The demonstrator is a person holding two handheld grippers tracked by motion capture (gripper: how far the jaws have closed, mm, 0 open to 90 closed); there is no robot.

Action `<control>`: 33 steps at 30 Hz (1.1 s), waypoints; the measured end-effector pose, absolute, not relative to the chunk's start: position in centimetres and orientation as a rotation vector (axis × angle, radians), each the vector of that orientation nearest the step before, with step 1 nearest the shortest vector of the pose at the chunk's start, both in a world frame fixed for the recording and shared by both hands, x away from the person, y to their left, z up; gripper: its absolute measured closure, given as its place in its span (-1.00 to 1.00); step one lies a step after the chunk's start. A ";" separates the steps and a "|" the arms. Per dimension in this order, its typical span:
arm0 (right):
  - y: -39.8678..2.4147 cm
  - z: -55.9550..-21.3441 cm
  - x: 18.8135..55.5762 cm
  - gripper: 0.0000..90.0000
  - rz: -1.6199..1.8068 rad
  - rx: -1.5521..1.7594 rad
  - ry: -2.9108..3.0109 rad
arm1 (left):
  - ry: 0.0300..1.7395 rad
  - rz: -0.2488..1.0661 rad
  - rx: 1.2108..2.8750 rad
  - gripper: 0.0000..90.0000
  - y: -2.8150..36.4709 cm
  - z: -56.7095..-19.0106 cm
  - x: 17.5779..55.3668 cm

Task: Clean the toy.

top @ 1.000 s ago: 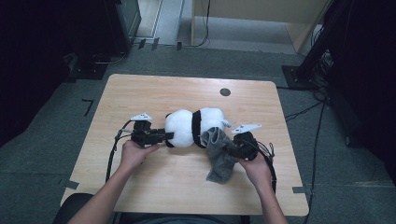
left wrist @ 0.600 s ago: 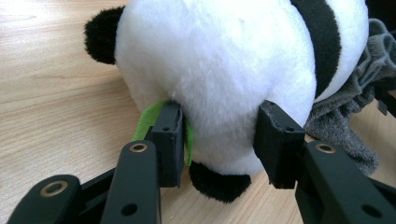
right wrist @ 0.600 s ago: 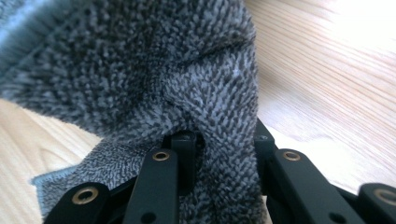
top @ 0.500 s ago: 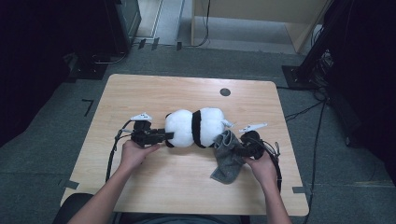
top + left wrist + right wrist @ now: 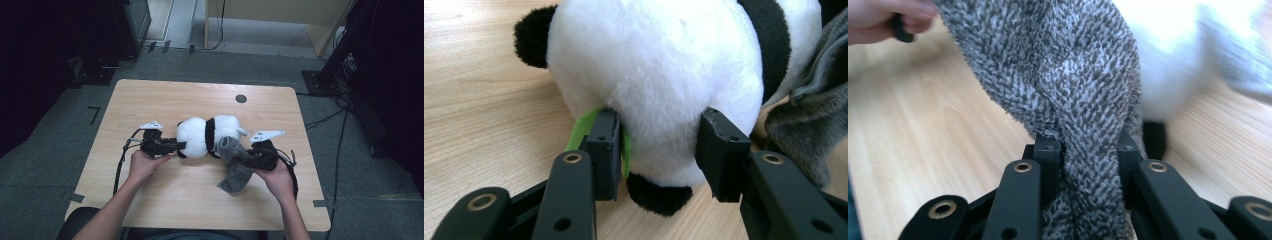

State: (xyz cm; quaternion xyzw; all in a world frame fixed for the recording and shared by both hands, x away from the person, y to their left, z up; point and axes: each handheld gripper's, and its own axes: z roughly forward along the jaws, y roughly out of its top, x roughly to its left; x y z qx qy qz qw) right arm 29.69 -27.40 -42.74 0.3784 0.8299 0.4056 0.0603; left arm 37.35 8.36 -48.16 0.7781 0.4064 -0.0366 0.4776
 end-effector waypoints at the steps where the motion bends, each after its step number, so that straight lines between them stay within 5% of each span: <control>1: -26.8 -42.6 29.6 0.64 1.239 1.117 2.519 | 0.992 -0.088 1.900 0.25 8.4 -48.2 37.3; 16: -16.3 -44.7 30.9 0.64 1.201 0.887 2.682 | 0.992 -0.080 1.891 0.22 8.3 -48.3 37.3; 33: -16.9 -46.2 31.9 0.64 1.128 1.003 2.648 | 0.990 -0.070 1.892 -0.01 7.9 -48.4 37.9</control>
